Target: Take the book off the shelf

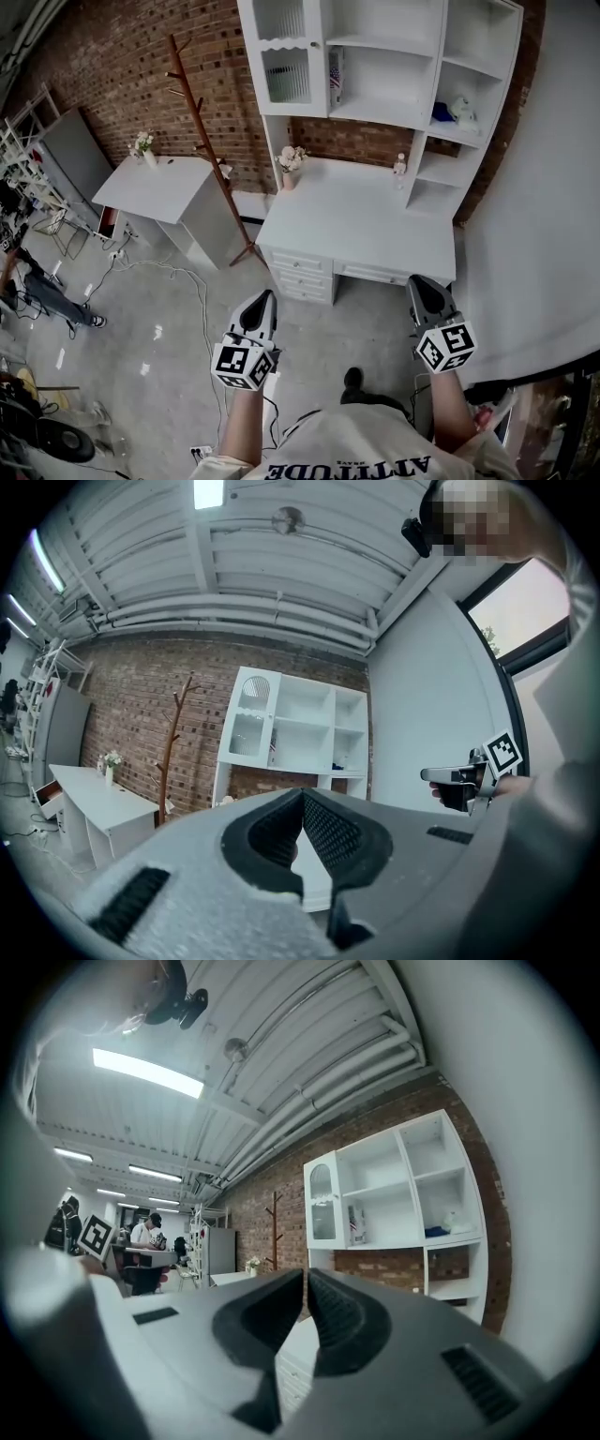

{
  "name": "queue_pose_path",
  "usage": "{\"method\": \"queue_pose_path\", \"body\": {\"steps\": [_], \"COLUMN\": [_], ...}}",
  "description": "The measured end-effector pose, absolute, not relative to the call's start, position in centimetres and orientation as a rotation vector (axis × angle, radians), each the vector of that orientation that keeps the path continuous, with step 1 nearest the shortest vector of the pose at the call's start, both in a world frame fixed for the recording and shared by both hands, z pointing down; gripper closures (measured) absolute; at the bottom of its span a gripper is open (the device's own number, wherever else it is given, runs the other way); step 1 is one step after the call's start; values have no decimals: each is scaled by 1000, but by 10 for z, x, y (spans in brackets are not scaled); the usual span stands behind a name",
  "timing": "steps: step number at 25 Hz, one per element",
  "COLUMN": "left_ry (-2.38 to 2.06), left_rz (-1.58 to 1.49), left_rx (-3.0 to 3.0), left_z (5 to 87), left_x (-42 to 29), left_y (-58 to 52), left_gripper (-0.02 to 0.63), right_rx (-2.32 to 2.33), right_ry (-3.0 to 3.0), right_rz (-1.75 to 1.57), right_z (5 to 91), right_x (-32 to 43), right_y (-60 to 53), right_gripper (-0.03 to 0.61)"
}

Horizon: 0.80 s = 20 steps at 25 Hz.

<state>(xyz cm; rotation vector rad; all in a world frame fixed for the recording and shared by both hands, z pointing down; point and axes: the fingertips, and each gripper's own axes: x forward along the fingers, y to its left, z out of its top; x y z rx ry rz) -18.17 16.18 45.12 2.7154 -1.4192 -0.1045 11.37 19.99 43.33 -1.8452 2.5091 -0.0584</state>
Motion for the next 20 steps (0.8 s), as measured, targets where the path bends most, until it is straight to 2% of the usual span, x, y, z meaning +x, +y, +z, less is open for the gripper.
{"method": "queue_pose_path", "body": {"steps": [20], "left_ry": [-1553], "left_rz": [-61], "left_rx": [2643], "left_z": [464], "left_x": [-99], "left_y": [64], "left_gripper": [588], "right_rx": [-1700], "right_ry": [2597], "right_rz": [-82], "right_z": [448], "right_x": [193], "right_y": [71], "right_gripper": [545]}}
